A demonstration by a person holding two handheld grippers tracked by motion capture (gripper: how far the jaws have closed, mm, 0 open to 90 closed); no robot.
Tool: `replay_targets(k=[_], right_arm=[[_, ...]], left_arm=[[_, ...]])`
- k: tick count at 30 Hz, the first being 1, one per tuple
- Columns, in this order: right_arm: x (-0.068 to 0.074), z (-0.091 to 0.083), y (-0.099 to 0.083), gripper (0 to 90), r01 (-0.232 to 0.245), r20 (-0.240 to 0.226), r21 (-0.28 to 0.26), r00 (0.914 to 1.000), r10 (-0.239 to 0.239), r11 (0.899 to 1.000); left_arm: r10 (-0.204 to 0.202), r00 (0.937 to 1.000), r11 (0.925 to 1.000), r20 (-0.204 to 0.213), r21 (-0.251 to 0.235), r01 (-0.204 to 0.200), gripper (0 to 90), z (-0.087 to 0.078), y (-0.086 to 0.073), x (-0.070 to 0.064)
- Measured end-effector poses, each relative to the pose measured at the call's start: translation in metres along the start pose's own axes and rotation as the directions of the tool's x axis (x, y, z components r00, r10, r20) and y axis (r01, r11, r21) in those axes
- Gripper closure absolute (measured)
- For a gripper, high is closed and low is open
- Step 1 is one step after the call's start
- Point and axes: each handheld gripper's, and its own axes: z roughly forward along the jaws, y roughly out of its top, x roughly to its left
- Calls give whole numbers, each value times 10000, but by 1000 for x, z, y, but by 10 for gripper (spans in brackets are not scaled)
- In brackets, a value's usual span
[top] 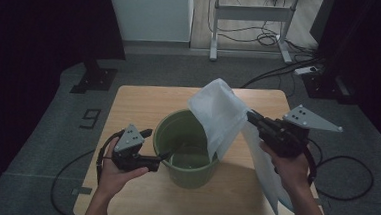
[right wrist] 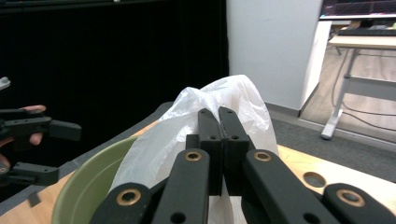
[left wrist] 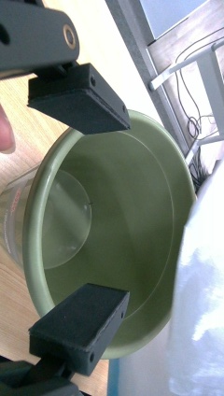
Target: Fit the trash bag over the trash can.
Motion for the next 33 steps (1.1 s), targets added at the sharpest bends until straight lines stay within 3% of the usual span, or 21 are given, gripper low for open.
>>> replay_targets(k=[10,22,33], right_arm=[[19,22,-10,889,143,-429,332,9990,-129,9993],[25,52,-44,888,-109,-685,1233,9975,195,9923],[33,65,-58,886,-209,-1201,1630,9919,408,9864]], left_arm=[[35,10000,10000,41,53,-36,164,3,-1,-1],[-4,10000,9999,29,117,3,165,5,-6,0],[73,9999,9996,147,261,-77,166,11,-8,-3]])
